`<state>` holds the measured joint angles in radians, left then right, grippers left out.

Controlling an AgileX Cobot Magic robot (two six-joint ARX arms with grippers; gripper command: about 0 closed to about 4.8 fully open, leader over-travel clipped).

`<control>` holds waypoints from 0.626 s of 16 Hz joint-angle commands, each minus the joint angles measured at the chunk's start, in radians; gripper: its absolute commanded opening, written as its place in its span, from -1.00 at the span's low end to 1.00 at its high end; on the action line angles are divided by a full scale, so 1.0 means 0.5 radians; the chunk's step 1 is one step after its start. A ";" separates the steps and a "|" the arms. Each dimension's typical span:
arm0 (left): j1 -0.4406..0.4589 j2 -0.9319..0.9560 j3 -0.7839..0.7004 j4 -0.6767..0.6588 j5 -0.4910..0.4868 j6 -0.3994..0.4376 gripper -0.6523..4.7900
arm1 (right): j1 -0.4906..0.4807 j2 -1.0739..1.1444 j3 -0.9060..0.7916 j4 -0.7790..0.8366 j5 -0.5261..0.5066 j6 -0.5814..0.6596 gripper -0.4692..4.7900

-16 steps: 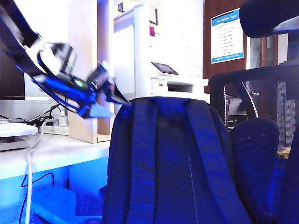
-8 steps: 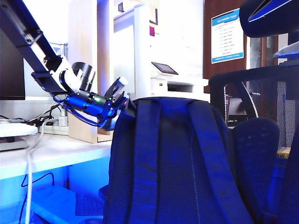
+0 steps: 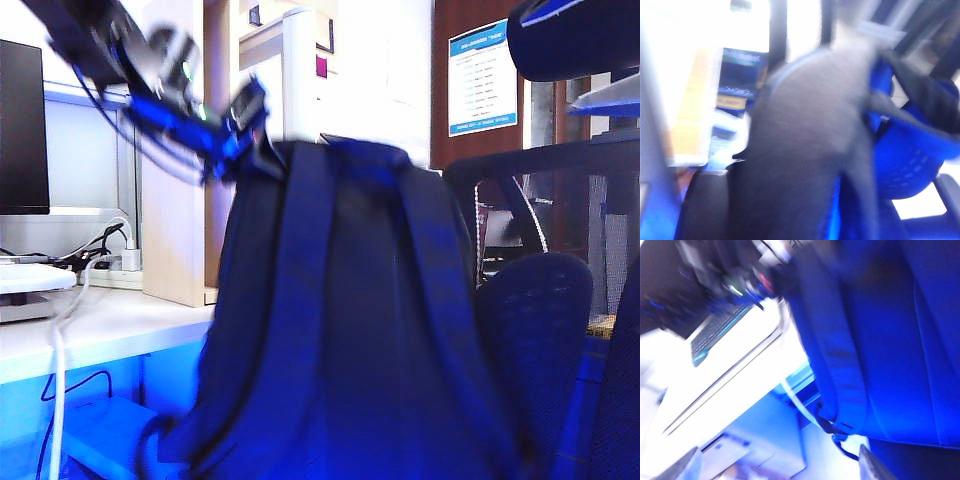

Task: Grab the backpack from the chair and place it on the desk.

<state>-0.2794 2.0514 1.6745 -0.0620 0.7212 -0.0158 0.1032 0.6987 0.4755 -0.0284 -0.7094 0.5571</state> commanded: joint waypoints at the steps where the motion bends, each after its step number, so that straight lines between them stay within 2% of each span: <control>1: 0.021 -0.519 0.099 0.557 -0.111 0.019 -0.78 | 0.009 -0.004 0.009 0.018 -0.200 0.002 0.70; 3: 0.023 -0.782 0.109 0.563 -0.300 0.162 -0.78 | 0.009 -0.015 0.010 0.020 -0.277 0.002 0.70; 6: 0.144 -1.118 0.110 0.555 -0.432 0.189 -0.78 | 0.010 -0.052 0.035 0.020 -0.429 0.002 0.70; 8: 0.309 -1.294 0.112 0.563 -0.595 0.191 -0.78 | 0.011 -0.063 0.093 0.027 -0.434 0.001 0.70; 10: 0.623 -1.363 0.134 0.599 -0.618 0.188 -0.78 | 0.024 -0.063 0.126 0.085 -0.435 0.002 0.70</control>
<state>-0.0227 1.4101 1.6958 -0.0189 0.4358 0.0784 0.1093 0.6674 0.5293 -0.0097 -0.9199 0.5575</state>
